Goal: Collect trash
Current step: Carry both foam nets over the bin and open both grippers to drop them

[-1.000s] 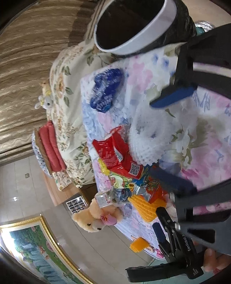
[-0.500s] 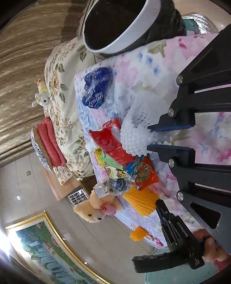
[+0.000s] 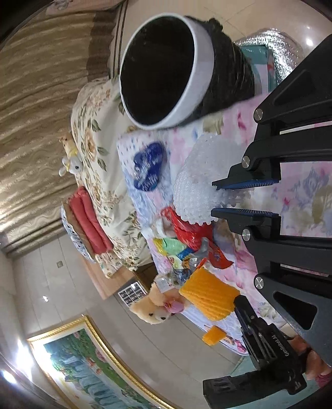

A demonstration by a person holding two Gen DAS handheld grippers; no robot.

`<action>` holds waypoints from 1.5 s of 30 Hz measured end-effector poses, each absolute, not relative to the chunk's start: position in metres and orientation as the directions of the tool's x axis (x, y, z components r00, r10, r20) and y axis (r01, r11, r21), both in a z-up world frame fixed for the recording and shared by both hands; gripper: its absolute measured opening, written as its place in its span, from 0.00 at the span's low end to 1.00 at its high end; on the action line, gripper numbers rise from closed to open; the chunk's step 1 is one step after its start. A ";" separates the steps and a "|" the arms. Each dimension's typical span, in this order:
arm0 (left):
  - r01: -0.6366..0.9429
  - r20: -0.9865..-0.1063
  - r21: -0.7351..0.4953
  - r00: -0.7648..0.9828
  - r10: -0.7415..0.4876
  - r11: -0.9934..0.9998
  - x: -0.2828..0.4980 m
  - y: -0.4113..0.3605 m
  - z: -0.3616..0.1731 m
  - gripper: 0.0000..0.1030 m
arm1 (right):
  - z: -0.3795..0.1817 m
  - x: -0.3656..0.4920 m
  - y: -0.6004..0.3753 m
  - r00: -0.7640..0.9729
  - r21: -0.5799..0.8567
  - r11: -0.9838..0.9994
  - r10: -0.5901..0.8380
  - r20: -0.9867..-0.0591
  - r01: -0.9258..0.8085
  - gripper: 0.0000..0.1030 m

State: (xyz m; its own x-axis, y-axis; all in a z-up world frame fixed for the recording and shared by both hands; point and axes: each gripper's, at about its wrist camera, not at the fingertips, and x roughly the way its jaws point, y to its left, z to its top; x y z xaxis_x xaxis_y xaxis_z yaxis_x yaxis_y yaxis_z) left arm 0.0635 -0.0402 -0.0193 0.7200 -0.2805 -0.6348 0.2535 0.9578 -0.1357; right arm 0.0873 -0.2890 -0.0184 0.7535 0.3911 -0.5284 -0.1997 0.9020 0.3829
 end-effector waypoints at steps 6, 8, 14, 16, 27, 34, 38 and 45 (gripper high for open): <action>0.336 -0.631 -0.125 0.699 -0.336 0.933 0.070 -0.077 -0.015 0.10 | -0.014 0.086 -0.315 0.776 0.392 0.906 0.360 -0.518 -0.159 0.14; 0.366 -0.627 -0.121 0.692 -0.357 0.923 0.073 -0.090 -0.013 0.10 | -0.012 0.086 -0.323 0.782 0.396 0.906 0.352 -0.515 -0.147 0.14; 0.427 -0.634 -0.116 0.663 -0.398 0.897 0.085 -0.125 -0.013 0.10 | -0.007 0.088 -0.347 0.798 0.397 0.911 0.318 -0.512 -0.108 0.14; 0.441 -0.640 -0.117 0.651 -0.407 0.890 0.090 -0.135 -0.013 0.10 | -0.007 0.091 -0.357 0.801 0.401 0.911 0.309 -0.514 -0.094 0.14; 0.490 -0.650 -0.117 0.620 -0.440 0.864 0.113 -0.171 -0.008 0.10 | 0.000 0.104 -0.391 0.815 0.419 0.906 0.284 -0.505 -0.056 0.14; 0.521 -0.655 -0.111 0.602 -0.456 0.847 0.128 -0.195 -0.005 0.10 | 0.007 0.116 -0.412 0.831 0.426 0.904 0.260 -0.492 -0.031 0.14; 0.537 -0.669 -0.104 0.585 -0.458 0.837 0.136 -0.211 -0.007 0.10 | 0.001 0.126 -0.421 0.823 0.431 0.902 0.255 -0.508 -0.014 0.14; 0.561 -0.690 -0.103 0.554 -0.465 0.821 0.155 -0.235 -0.006 0.10 | -0.012 0.142 -0.437 0.799 0.443 0.896 0.260 -0.542 0.009 0.14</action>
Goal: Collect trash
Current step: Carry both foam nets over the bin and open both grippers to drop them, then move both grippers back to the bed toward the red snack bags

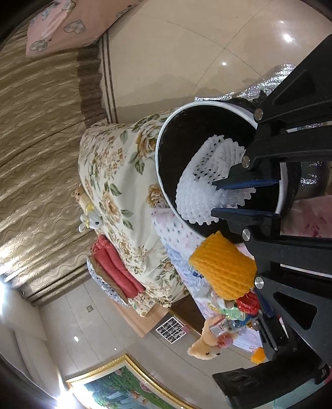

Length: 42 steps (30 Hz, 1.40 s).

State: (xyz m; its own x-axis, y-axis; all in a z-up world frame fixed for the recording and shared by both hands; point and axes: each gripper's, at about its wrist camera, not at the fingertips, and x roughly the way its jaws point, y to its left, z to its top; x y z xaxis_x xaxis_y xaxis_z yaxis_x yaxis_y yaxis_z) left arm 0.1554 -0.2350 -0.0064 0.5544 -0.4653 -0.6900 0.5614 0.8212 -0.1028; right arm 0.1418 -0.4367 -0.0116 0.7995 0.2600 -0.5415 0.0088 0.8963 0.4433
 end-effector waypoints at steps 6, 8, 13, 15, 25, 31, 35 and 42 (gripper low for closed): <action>0.573 -0.701 -0.109 0.534 -0.471 0.812 0.171 -0.251 -0.004 0.10 | -0.021 0.156 -0.452 0.781 0.465 0.885 0.267 -0.565 0.033 0.16; 0.575 -0.704 -0.112 0.529 -0.473 0.810 0.176 -0.255 -0.004 0.12 | -0.022 0.158 -0.455 0.778 0.467 0.883 0.267 -0.569 0.039 0.17; 0.579 -0.714 -0.121 0.513 -0.476 0.806 0.182 -0.262 -0.007 0.36 | -0.024 0.163 -0.462 0.770 0.476 0.877 0.263 -0.581 0.059 0.21; 0.575 -0.709 -0.120 0.521 -0.475 0.809 0.179 -0.261 -0.007 0.53 | -0.026 0.163 -0.465 0.767 0.481 0.874 0.262 -0.585 0.068 0.35; 0.525 -0.703 -0.162 0.532 -0.471 0.836 0.163 -0.230 -0.014 0.55 | -0.020 0.149 -0.455 0.782 0.478 0.875 0.247 -0.572 0.074 0.52; 0.455 -0.710 -0.177 0.555 -0.434 0.873 0.145 -0.193 -0.024 0.58 | -0.015 0.137 -0.434 0.800 0.475 0.878 0.249 -0.546 0.050 0.79; 0.413 -0.715 -0.205 0.557 -0.423 0.888 0.136 -0.167 -0.030 0.58 | -0.012 0.128 -0.412 0.804 0.474 0.880 0.269 -0.531 0.018 0.81; 0.345 -0.711 -0.218 0.585 -0.391 0.913 0.117 -0.123 -0.032 0.58 | -0.013 0.122 -0.375 0.788 0.468 0.883 0.313 -0.530 -0.036 0.83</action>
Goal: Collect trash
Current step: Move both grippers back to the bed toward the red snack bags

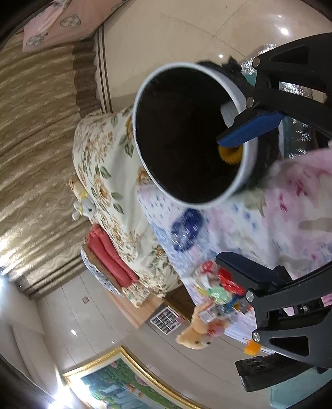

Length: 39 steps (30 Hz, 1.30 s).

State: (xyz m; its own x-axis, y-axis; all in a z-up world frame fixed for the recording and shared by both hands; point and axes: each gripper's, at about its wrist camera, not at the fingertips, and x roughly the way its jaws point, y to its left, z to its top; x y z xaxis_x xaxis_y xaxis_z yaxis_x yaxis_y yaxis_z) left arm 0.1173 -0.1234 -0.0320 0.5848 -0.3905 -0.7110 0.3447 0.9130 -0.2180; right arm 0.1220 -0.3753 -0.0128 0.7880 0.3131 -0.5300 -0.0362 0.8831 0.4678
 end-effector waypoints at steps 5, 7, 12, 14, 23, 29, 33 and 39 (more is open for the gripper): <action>0.297 -0.703 -0.220 0.613 -0.362 0.929 0.107 -0.094 -0.032 0.58 | -0.015 0.120 -0.350 0.770 0.463 0.883 0.344 -0.537 -0.072 0.83; 0.277 -0.700 -0.216 0.624 -0.346 0.936 0.103 -0.083 -0.032 0.58 | -0.016 0.120 -0.338 0.762 0.463 0.882 0.360 -0.538 -0.090 0.83; 0.226 -0.695 -0.217 0.647 -0.313 0.950 0.094 -0.053 -0.034 0.58 | -0.019 0.119 -0.314 0.743 0.454 0.882 0.388 -0.545 -0.128 0.84; 0.199 -0.696 -0.217 0.655 -0.294 0.956 0.094 -0.041 -0.036 0.58 | -0.021 0.118 -0.307 0.736 0.457 0.879 0.398 -0.548 -0.135 0.84; 0.144 -0.712 -0.220 0.652 -0.260 0.965 0.100 -0.012 -0.049 0.58 | -0.031 0.125 -0.279 0.700 0.466 0.868 0.440 -0.563 -0.171 0.84; 0.170 -0.705 -0.242 0.646 -0.293 0.955 0.108 -0.012 -0.046 0.58 | -0.038 0.139 -0.270 0.679 0.486 0.856 0.464 -0.569 -0.178 0.83; 0.191 -0.707 -0.197 0.652 -0.274 0.962 0.113 -0.026 -0.049 0.58 | -0.043 0.148 -0.266 0.665 0.499 0.847 0.480 -0.572 -0.181 0.83; 0.172 -0.719 -0.204 0.642 -0.267 0.964 0.130 -0.027 -0.057 0.50 | -0.046 0.162 -0.258 0.650 0.518 0.834 0.502 -0.571 -0.189 0.84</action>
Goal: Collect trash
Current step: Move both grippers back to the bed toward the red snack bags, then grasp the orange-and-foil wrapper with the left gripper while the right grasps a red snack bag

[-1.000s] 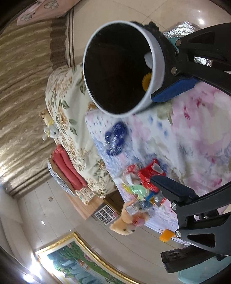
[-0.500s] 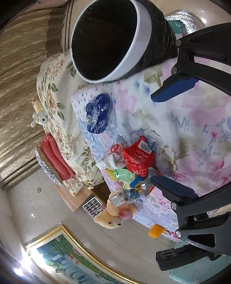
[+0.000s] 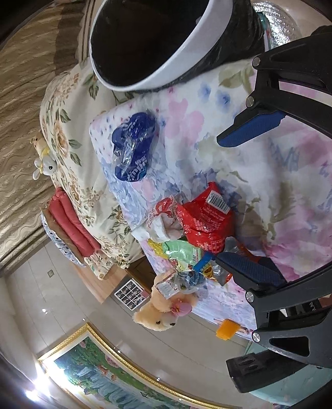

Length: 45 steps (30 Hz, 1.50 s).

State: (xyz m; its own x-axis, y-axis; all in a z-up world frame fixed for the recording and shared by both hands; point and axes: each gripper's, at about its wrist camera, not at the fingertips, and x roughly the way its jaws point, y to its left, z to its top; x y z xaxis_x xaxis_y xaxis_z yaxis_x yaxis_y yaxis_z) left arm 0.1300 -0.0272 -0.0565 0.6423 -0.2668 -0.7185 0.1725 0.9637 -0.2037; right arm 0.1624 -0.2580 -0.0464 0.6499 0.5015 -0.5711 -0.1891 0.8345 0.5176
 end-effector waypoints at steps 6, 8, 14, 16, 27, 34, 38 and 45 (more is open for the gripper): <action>0.182 -0.723 -0.223 0.628 -0.288 0.958 0.142 -0.028 -0.061 0.24 | -0.051 0.184 -0.245 0.628 0.538 0.818 0.529 -0.570 -0.201 0.83; 0.183 -0.725 -0.232 0.622 -0.296 0.955 0.145 -0.027 -0.063 0.15 | -0.056 0.194 -0.238 0.617 0.543 0.816 0.534 -0.579 -0.197 0.81; 0.187 -0.721 -0.238 0.623 -0.302 0.953 0.145 -0.024 -0.066 0.03 | -0.064 0.200 -0.226 0.584 0.560 0.798 0.570 -0.578 -0.225 0.17; 0.192 -0.714 -0.229 0.634 -0.298 0.954 0.141 -0.024 -0.065 0.03 | -0.060 0.194 -0.224 0.589 0.548 0.801 0.569 -0.573 -0.241 0.13; 0.235 -0.687 -0.236 0.646 -0.333 0.943 0.120 -0.032 -0.051 0.02 | -0.047 0.161 -0.259 0.624 0.570 0.795 0.556 -0.550 -0.206 0.12; 0.297 -0.678 -0.232 0.633 -0.373 0.926 0.113 -0.058 -0.042 0.02 | -0.035 0.137 -0.291 0.673 0.571 0.804 0.516 -0.530 -0.168 0.12; 0.325 -0.676 -0.223 0.628 -0.386 0.919 0.109 -0.072 -0.038 0.02 | -0.034 0.128 -0.309 0.690 0.572 0.808 0.493 -0.530 -0.138 0.13; 0.369 -0.676 -0.207 0.615 -0.405 0.906 0.106 -0.095 -0.033 0.02 | -0.029 0.111 -0.332 0.726 0.560 0.822 0.448 -0.522 -0.104 0.13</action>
State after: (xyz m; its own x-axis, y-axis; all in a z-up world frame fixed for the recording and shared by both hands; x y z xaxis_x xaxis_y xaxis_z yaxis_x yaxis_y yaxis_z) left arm 0.1060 -0.0954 -0.0326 0.6149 -0.4054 -0.6764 0.3693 0.9059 -0.2073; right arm 0.1114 -0.3317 -0.0291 0.7260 0.4481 -0.5217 -0.1044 0.8216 0.5604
